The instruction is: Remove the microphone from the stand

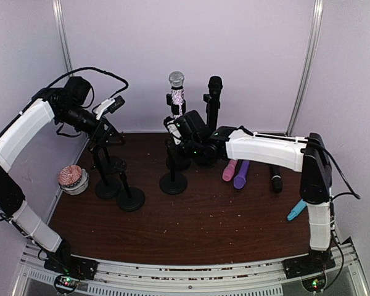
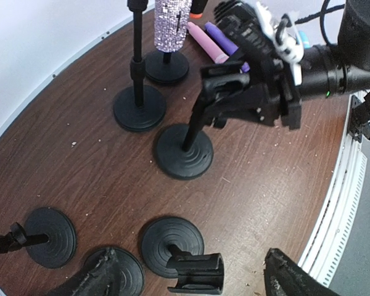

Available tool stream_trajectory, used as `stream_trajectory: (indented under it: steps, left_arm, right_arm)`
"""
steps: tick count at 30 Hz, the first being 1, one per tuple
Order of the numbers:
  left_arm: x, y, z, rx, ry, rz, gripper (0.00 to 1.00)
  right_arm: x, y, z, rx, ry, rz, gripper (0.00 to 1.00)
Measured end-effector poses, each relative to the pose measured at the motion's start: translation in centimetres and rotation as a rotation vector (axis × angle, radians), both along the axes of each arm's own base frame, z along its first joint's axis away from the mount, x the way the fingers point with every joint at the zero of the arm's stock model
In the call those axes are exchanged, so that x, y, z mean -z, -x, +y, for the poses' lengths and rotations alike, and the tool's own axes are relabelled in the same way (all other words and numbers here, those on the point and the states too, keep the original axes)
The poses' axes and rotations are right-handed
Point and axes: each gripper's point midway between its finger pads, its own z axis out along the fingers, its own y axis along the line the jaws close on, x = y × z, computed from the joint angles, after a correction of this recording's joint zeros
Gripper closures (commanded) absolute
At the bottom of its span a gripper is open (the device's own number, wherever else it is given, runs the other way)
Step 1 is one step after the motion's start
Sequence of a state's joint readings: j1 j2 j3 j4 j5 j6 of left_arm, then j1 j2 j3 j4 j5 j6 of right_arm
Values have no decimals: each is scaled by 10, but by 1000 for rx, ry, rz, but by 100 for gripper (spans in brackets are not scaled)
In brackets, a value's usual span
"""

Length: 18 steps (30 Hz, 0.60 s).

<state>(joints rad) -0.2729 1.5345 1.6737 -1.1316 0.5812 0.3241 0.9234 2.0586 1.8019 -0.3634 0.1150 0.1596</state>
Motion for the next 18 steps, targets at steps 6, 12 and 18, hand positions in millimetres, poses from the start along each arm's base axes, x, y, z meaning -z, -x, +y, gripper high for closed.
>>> stream_trajectory:
  steps: [6,12,18]
  left_arm:
    - [-1,-4,9,-25,-2,-6,15]
    - [4,-4,18,-44,-16,-4,12]
    - [4,-2,23,-54,-25,-11,2]
  right_arm:
    - [-3,-14,48,-13,-45,-43,96]
    - [-6,-31,73,13,-84,-102,90]
    - [-7,-45,89,24,-121,-144,58]
